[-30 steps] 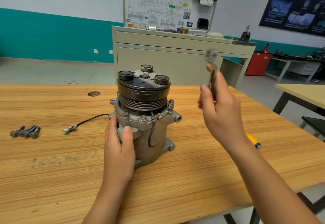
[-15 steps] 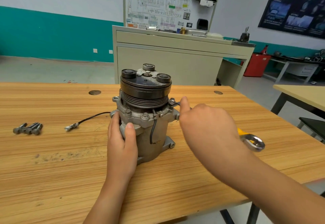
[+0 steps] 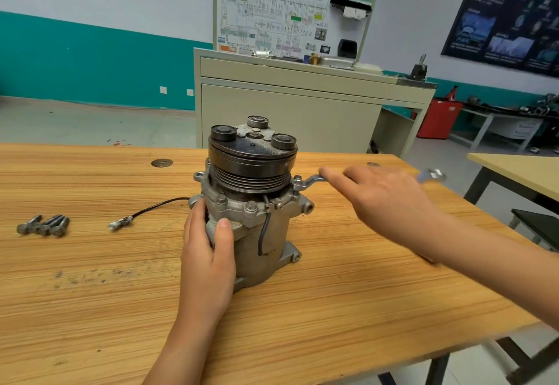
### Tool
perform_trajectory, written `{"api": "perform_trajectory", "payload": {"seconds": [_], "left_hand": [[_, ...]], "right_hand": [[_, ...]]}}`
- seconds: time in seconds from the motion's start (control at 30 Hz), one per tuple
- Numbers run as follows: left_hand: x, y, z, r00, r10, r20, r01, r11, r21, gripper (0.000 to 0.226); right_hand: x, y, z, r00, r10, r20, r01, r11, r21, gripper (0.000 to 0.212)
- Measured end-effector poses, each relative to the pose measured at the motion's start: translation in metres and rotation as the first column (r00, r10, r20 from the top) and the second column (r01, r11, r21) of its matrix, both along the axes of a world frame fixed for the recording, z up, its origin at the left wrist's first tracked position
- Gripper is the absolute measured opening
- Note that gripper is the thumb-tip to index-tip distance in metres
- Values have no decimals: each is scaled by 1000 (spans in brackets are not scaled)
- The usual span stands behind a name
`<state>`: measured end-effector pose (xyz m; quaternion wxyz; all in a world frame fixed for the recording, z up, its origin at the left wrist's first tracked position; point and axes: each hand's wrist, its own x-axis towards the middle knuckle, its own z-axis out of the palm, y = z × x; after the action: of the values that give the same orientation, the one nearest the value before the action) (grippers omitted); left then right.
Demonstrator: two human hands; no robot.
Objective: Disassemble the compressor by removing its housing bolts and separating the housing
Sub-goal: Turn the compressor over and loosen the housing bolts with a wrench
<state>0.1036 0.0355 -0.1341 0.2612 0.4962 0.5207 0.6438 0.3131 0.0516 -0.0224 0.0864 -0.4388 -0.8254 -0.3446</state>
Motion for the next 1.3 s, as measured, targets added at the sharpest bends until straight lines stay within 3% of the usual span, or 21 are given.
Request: {"api": "perform_trajectory", "payload": {"seconds": [0.1,0.17,0.3,0.5,0.53,0.6,0.7,0.8,1.07,1.23,1.3], "left_hand": [[0,0,0,1000,-6,-1,6,1000,20,63],[-1,0,-1,1000,-6,-3,6,1000,25,63],[-1,0,-1,1000,8,-1,-8,1000,15,70],[-2,-1,0,1000,-12,-10,12,1000,6,70],[-2,-1,0,1000,-11,-4,11,1000,10,70],[-1,-1,0,1000,-13,8,13,1000,13,70],[0,-1,0,1000,-13,12,13,1000,17,69],[0,-1,1,1000,-18,14,18,1000,14,69],[3,-1,2,1000,11,20,-11,1000,1,70],[2,-2,2,1000,15,0,-15,1000,4,69],[0,-2,2,999,8,-34,-8,1000,5,68]], "right_hand": [[9,37,-11,953,296,-60,-280,941,191,26],[1,56,-22,905,379,-192,-320,905,280,21],[-24,72,-53,811,345,-472,-254,935,248,15],[-14,39,-41,636,352,-687,-218,936,278,21],[-12,25,-34,646,349,-679,-211,936,281,26],[-8,-3,-25,765,261,-589,-152,962,229,35],[-14,-36,-14,921,-116,-371,103,993,-54,42],[-23,-40,-8,924,-323,-206,292,942,-168,46],[-69,-54,8,904,-428,-10,417,885,-208,64],[-99,-63,16,902,-421,95,431,892,-136,34],[-89,-59,26,898,-393,199,428,885,-182,32]]}}
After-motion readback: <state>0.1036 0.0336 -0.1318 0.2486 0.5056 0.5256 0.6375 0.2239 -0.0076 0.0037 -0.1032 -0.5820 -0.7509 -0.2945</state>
